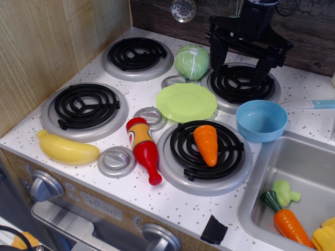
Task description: Put banana on plate
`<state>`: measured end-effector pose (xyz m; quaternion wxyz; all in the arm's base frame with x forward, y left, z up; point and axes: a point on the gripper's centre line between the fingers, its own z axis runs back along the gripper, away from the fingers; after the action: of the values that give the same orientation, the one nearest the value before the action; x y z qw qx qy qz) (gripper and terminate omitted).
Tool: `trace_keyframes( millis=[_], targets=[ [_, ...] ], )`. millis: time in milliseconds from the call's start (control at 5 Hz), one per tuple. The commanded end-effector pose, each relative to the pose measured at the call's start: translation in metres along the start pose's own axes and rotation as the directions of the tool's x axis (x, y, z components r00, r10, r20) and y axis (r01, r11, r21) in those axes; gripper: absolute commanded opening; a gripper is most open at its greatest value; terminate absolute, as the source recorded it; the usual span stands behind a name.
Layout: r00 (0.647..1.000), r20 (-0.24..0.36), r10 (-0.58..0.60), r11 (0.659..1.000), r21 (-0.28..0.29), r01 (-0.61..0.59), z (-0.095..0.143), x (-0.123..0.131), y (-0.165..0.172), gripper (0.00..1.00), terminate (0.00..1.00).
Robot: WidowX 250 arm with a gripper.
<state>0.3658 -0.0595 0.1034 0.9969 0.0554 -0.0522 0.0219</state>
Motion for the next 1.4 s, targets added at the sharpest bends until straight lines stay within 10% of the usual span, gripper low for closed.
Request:
trace_keyframes(
  millis=[0, 600, 1000, 1200],
  targets=[
    [1.0, 0.0, 0.0, 1.0, 0.0, 0.0, 0.0, 0.0, 0.0, 1.0, 0.0],
    [0.948, 0.032, 0.315, 0.92, 0.236, -0.314, 0.016, -0.045, 0.116, 1.0, 0.0],
    [0.792, 0.027, 0.609, 0.764, 0.249, -0.596, 0.001, -0.095, 0.145, 1.0, 0.0],
    [0.654, 0.04, 0.755, 0.635, 0.204, -0.745, -0.017, -0.114, 0.152, 1.0, 0.0]
  ],
)
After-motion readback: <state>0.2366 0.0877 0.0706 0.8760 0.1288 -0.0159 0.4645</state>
